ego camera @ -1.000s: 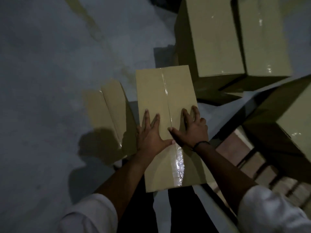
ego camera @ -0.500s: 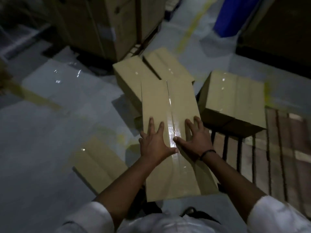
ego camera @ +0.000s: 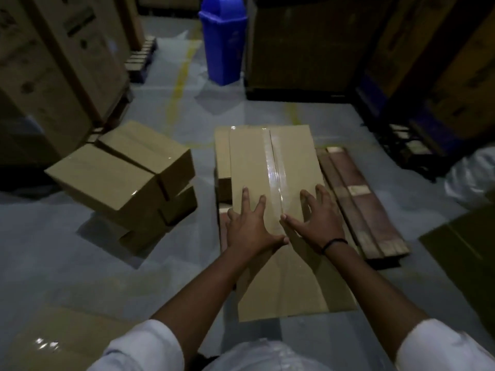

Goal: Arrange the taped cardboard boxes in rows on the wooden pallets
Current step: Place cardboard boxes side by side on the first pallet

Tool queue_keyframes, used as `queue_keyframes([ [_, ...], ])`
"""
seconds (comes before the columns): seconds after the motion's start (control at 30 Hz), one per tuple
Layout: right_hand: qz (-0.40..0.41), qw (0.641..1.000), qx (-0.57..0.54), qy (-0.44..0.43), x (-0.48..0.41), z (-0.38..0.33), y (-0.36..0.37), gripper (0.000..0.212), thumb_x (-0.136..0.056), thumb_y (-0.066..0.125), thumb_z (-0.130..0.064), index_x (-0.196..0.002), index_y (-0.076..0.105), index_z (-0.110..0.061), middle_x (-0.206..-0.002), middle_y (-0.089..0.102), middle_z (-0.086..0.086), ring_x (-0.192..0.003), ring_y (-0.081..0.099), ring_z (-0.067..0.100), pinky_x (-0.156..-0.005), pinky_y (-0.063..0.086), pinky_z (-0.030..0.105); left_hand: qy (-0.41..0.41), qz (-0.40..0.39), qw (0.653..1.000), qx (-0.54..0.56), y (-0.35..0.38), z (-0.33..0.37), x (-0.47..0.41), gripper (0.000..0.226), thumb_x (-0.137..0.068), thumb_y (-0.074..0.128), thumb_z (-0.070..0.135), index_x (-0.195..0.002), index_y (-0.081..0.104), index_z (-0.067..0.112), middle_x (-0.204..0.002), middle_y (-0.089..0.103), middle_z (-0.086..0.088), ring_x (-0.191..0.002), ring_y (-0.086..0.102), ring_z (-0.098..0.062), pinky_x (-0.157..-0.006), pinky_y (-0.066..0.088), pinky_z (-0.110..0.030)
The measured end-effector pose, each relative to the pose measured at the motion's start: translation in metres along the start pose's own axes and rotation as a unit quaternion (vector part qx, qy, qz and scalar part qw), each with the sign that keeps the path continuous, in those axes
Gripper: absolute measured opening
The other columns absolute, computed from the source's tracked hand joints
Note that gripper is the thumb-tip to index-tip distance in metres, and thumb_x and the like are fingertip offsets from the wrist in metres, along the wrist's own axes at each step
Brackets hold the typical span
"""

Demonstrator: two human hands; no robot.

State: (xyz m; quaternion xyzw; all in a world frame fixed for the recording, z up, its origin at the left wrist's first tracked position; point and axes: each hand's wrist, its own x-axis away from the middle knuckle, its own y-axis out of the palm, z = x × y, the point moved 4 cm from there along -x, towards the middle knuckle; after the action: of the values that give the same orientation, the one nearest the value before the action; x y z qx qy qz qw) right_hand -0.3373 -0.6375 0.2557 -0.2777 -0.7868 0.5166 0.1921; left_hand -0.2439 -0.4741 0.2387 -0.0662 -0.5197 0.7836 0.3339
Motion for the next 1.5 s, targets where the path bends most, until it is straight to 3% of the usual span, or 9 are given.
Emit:
queue_keyframes([
  [0.13,0.025,0.999,0.005,0.040,0.008,0.071,-0.049,0.101,-0.067,0.053,-0.090,-0.151,0.039,-0.037,-0.167,0.015,0.000,-0.145,0.029,0.038,-0.115,0.033,0.054,0.044,-0.013,0.999,0.021,0.031,0.076,0.003,0.126,-0.062,0.070,0.087,-0.161,0.006,0.044,-0.168,-0.026,0.008,-0.151,0.008,-0.054,-0.118,0.025,-0.063],
  [0.33,0.044,0.996,0.020,0.075,0.000,0.134,-0.085,0.092,-0.076,0.064,-0.079,-0.152,0.040,-0.035,-0.165,0.022,0.001,-0.144,0.030,0.038,-0.115,0.027,0.052,0.048,-0.032,0.997,0.046,0.064,0.140,-0.004,0.125,-0.059,0.067,0.091,-0.161,0.011,0.044,-0.170,-0.019,0.007,-0.152,0.013,-0.051,-0.116,0.029,-0.062],
  [0.5,0.024,0.994,0.025,0.106,-0.030,0.177,-0.082,0.090,-0.075,0.063,-0.080,-0.151,0.040,-0.037,-0.162,0.027,0.002,-0.139,0.035,0.040,-0.112,0.030,0.051,0.068,-0.056,0.995,0.044,0.081,0.168,-0.037,0.124,-0.061,0.067,0.091,-0.161,0.012,0.042,-0.171,-0.014,0.006,-0.153,0.012,-0.047,-0.117,0.024,-0.064],
  [0.8,0.015,0.985,0.038,0.165,-0.106,0.235,-0.086,0.090,-0.074,0.060,-0.082,-0.149,0.040,-0.038,-0.163,0.023,0.001,-0.139,0.033,0.041,-0.113,0.035,0.051,0.118,-0.070,0.991,0.012,0.111,0.218,-0.144,0.129,-0.052,0.052,0.103,-0.160,0.018,0.041,-0.172,-0.009,0.006,-0.151,0.024,-0.045,-0.115,0.034,-0.063],
  [0.97,0.021,0.984,0.041,0.171,-0.148,0.247,-0.095,0.090,-0.071,0.060,-0.083,-0.148,0.042,-0.040,-0.164,0.020,-0.002,-0.138,0.034,0.041,-0.114,0.033,0.055,0.140,-0.065,0.988,0.017,0.104,0.237,-0.187,0.126,-0.056,0.055,0.100,-0.160,0.021,0.038,-0.172,-0.009,0.005,-0.149,0.026,-0.045,-0.114,0.035,-0.061],
  [1.17,0.023,0.984,0.025,0.174,-0.181,0.264,-0.092,0.088,-0.071,0.061,-0.081,-0.147,0.042,-0.040,-0.165,0.018,-0.003,-0.143,0.029,0.039,-0.115,0.032,0.057,0.144,-0.075,0.987,0.012,0.103,0.256,-0.221,0.121,-0.060,0.062,0.093,-0.160,0.022,0.039,-0.172,-0.010,0.006,-0.151,0.019,-0.049,-0.116,0.030,-0.063],
  [1.5,-0.019,0.986,0.015,0.167,-0.256,0.330,-0.083,0.090,-0.069,0.057,-0.082,-0.147,0.043,-0.040,-0.164,0.019,-0.003,-0.141,0.031,0.039,-0.113,0.035,0.054,0.104,-0.084,0.991,-0.015,0.140,0.305,-0.287,0.121,-0.062,0.062,0.093,-0.161,0.023,0.036,-0.172,-0.006,0.001,-0.149,0.023,-0.049,-0.116,0.032,-0.060],
])
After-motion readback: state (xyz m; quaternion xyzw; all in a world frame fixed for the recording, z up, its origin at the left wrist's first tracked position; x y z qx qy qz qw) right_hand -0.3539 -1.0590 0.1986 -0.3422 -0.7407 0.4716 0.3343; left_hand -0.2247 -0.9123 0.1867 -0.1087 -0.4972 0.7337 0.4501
